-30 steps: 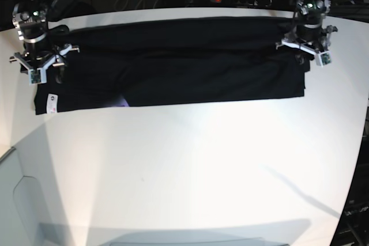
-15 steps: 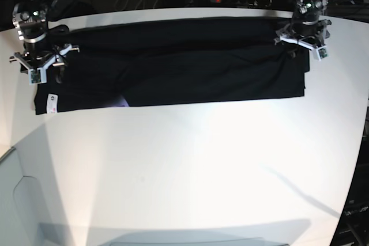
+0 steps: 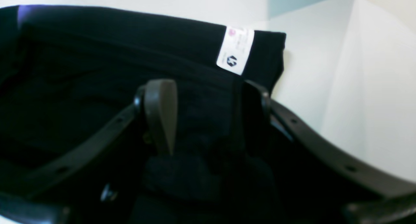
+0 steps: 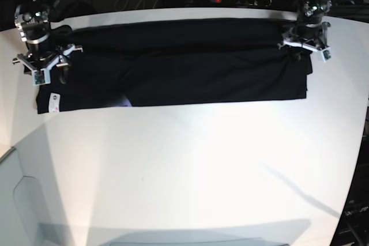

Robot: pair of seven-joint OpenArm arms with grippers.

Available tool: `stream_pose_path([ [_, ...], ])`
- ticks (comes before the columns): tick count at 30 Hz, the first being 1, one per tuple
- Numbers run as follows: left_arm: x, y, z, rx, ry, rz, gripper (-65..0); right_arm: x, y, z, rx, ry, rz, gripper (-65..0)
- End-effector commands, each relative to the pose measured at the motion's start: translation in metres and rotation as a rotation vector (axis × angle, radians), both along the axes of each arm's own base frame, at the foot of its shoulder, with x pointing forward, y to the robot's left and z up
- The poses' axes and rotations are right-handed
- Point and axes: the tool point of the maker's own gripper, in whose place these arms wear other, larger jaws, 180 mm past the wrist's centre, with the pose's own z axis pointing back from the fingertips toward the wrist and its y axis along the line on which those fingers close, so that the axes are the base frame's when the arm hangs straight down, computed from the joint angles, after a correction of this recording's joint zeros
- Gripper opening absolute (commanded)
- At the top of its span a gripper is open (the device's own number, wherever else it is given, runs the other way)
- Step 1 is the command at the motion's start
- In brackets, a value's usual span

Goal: Fold the T-shirt properly
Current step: 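Grasp the band's end with the left gripper and lift it, then fold the held end over toward the right gripper and release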

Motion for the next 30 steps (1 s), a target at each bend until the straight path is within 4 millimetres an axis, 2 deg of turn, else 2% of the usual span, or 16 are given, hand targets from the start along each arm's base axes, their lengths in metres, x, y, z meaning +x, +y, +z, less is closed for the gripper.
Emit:
stream_pose_path([
  [1, -0.011, 0.003, -0.006, 0.006, 0.055, 0.009, -45.5, 0.005, 0.001, 0.01, -0.003, -0.041, 0.018, -32.3],
  [3, -0.011, 0.003, -0.006, 0.006, 0.055, 0.009, -50.6, 0.005, 0.001, 0.01, -0.003, -0.041, 0.018, -32.2],
  [9, -0.006, 0.001, 0.001, 0.009, 0.032, 0.002, -51.0, 0.005, 0.001, 0.01, -0.003, -0.039, 0.018, -32.0],
  [11, -0.001, -0.001, 0.009, 0.016, 0.009, -0.007, -52.0, 0.003, 0.001, 0.004, 0.009, -0.025, 0.013, -32.0],
  [15, 0.01, -0.006, 0.029, 0.035, -0.043, -0.031, -65.0, -0.003, 0.0, -0.016, 0.044, 0.02, 0.001, -32.0],
  [21, 0.02, -0.014, 0.056, 0.061, -0.109, -0.065, -65.0, -0.009, 0.001, -0.04, 0.091, 0.072, -0.016, -32.0],
  [23, 0.025, -0.019, 0.071, 0.074, -0.146, -0.084, -65.0, -0.014, 0.0, -0.052, 0.109, 0.102, -0.023, -32.0],
  [27, 0.026, -0.032, 0.094, 0.081, -0.202, -0.104, -65.0, -0.011, -0.001, -0.063, 0.133, 0.12, -0.031, -32.0],
  [30, 0.022, -0.043, 0.093, 0.052, -0.207, -0.097, -65.0, -0.011, -0.005, -0.064, 0.128, 0.124, -0.03, -32.0],
])
